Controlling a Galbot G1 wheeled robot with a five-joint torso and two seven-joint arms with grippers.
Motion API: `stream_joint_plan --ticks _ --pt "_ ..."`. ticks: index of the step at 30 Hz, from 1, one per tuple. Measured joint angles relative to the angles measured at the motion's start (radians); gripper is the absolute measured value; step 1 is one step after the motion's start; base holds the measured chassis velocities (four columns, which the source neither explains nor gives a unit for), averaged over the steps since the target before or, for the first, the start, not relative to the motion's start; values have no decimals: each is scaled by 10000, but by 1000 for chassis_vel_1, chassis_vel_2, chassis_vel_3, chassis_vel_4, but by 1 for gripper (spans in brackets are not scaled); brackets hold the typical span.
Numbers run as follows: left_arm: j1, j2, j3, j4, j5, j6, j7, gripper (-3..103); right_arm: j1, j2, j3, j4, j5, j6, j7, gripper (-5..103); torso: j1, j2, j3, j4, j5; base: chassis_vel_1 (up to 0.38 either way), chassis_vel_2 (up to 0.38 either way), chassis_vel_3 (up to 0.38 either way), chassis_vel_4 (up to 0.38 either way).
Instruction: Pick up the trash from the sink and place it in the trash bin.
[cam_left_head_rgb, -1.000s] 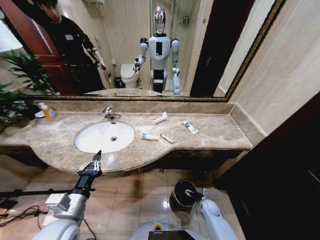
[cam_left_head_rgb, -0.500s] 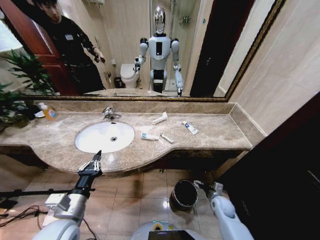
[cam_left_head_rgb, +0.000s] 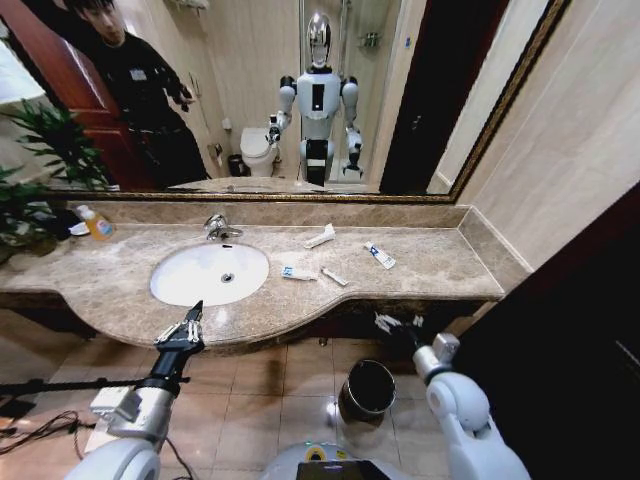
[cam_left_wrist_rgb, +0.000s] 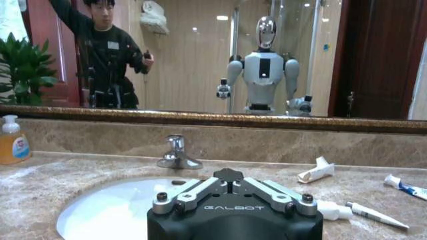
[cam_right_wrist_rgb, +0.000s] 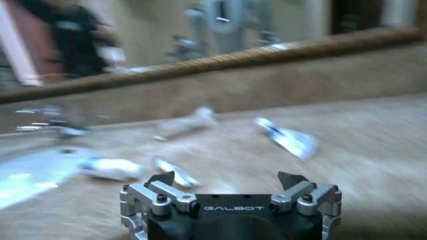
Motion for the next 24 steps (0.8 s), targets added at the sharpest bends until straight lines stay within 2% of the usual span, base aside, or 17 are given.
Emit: stream_joint_plan --ticks 2,4,11,16,19,24 --pt "0 0 0 0 0 0 0 0 481 -416 -30 -348 -63 -1 -863 100 0 0 1 0 2 0 0 0 0" --pt "0 0 0 1 0 0 0 0 1076 -864 -177 -843 -58 -13 -1358 100 1 0 1 -1 1 0 0 0 0" --pt "0 0 0 0 0 0 0 0 2103 -1347 -754 -1418 118 -521 -1426 100 1 -1 1 0 1 0 0 0 0" --pt "0 0 0 0 0 0 1 0 3117 -1607 -1711 -1980 181 -836 -1292 100 0 -1 1 1 0 0 0 0 0" --pt "0 0 0 0 0 0 0 0 3860 -1800 -2669 -2638 363 -1034 -1028 100 1 -2 2 0 0 0 0 0 0" --pt "0 -1 0 1 0 0 0 0 4499 -1827 -3425 -3262 376 -1088 -877 100 1 -2 1 0 -1 0 0 0 0"
